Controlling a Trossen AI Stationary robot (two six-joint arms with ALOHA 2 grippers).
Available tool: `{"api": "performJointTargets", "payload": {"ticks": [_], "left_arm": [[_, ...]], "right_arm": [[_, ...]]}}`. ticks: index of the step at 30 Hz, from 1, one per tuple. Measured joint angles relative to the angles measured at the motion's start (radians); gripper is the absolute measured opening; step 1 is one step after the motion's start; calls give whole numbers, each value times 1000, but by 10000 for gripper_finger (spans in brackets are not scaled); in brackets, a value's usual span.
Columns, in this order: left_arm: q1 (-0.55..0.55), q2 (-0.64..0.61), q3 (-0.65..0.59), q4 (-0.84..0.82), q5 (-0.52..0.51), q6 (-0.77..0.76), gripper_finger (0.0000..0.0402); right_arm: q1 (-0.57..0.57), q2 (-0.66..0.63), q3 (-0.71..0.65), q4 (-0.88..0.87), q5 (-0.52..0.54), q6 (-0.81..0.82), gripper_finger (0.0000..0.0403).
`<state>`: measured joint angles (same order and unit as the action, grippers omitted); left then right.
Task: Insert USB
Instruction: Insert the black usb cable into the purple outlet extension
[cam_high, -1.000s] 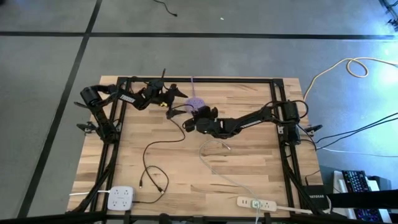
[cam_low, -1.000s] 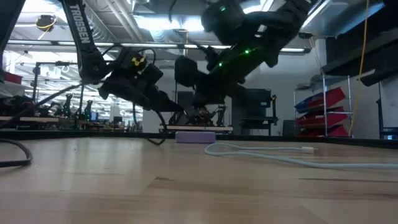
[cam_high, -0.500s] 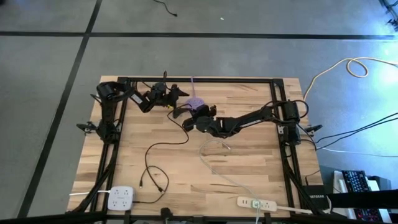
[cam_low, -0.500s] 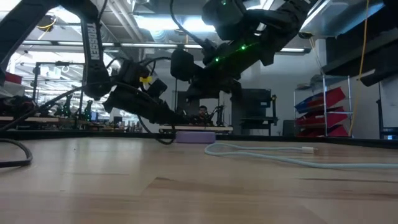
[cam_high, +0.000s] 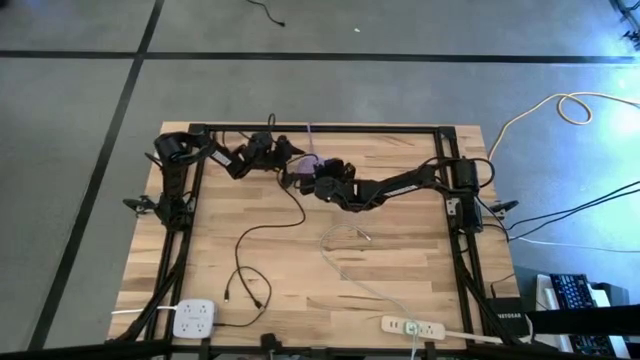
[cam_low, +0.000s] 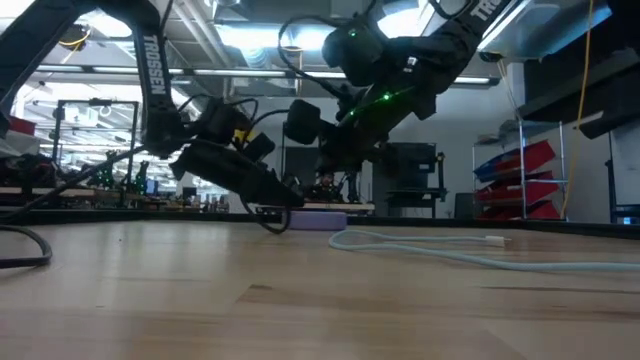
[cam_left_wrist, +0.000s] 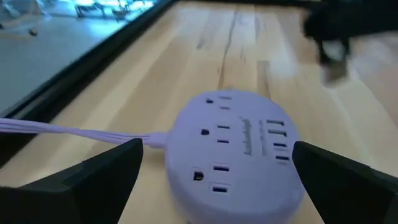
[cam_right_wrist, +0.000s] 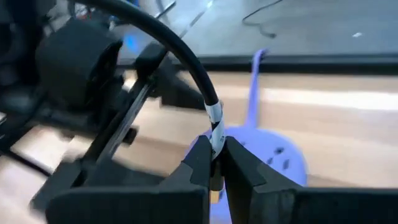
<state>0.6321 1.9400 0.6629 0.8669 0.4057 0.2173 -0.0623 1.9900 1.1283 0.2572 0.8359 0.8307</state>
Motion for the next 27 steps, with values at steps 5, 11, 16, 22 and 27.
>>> {"api": "performJointTargets", "payload": {"ticks": [5,11,16,22,27], "left_arm": [[-6,-3,34,-57,1,-26,400],[-7,-3,40,-59,-12,-53,400],[-17,-14,92,-202,-36,1,400],[-7,-23,195,-439,53,79,400],[-3,-36,200,-508,79,121,400]], "right_arm": [[1,0,0,4,11,0,0],[3,0,0,-10,11,0,0],[2,0,0,-54,5,-13,0],[-6,-3,0,-58,-37,-27,0],[-12,-3,0,-43,-34,-31,0]]}}
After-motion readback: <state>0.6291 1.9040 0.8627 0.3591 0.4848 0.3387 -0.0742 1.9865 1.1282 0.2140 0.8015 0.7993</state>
